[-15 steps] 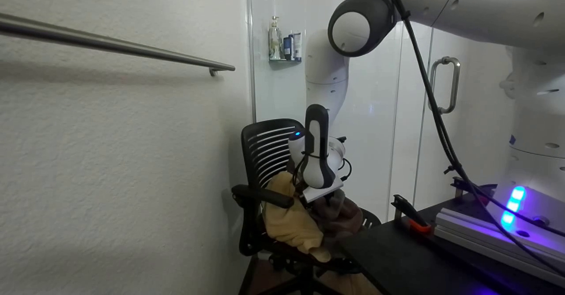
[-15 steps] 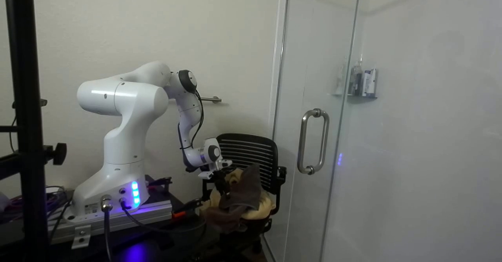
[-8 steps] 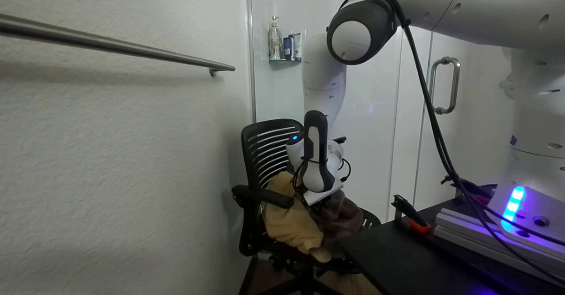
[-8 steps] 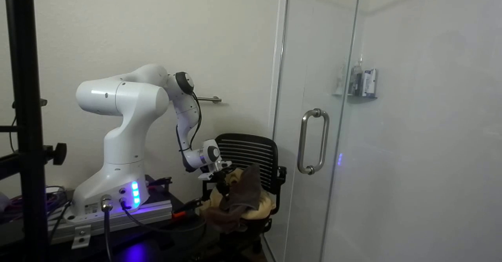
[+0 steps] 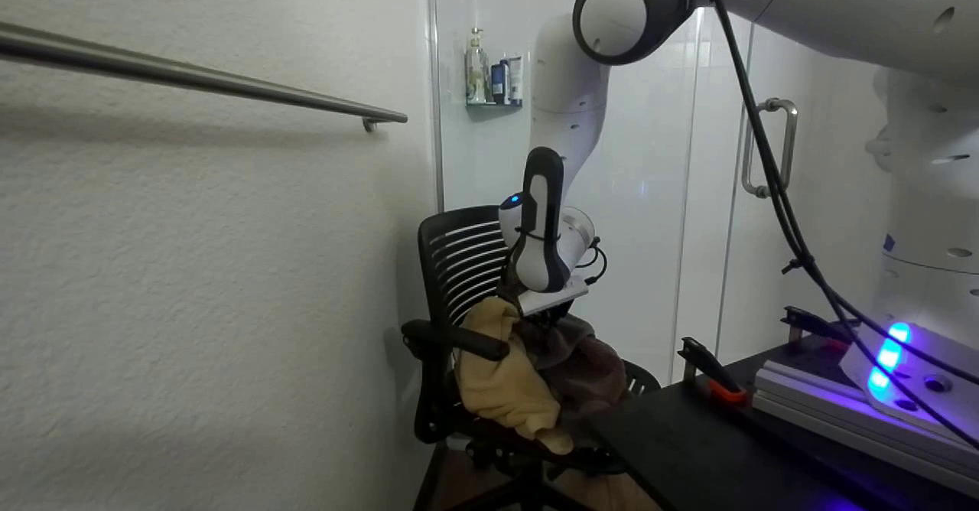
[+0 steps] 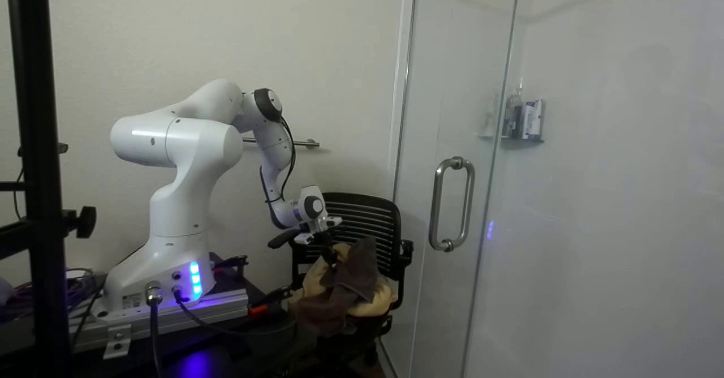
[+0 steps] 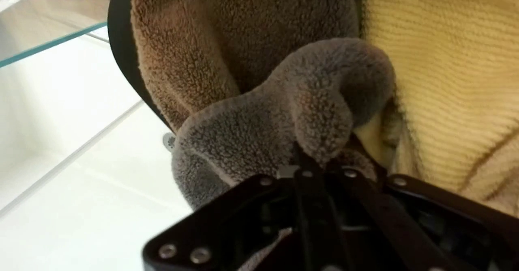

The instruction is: Take the brown towel from the chair and place it on the top rail

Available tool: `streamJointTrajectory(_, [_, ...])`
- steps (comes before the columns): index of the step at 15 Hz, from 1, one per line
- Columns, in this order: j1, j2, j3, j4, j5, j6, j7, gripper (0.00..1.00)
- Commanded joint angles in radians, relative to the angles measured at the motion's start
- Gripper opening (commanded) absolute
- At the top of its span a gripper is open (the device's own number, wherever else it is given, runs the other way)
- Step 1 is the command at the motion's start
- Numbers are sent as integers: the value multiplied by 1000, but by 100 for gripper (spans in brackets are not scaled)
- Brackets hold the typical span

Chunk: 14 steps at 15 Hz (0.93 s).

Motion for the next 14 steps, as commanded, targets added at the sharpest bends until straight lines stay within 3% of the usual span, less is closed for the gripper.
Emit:
streamJointTrajectory(1, [-8,-227,-16,-189,6,101,-33,2])
streamJointTrajectory(4, [25,-370,-78,-278,-6,175,-75,2])
streamJointTrajectory(6, [102,-448,-179,-313,-25,159,-111,2])
streamJointTrajectory(10, [318,-565,-461,-324,-91,73,-170,2])
streamJointTrajectory(14, [552,-621,-758,-227,-204,-114,-184,2])
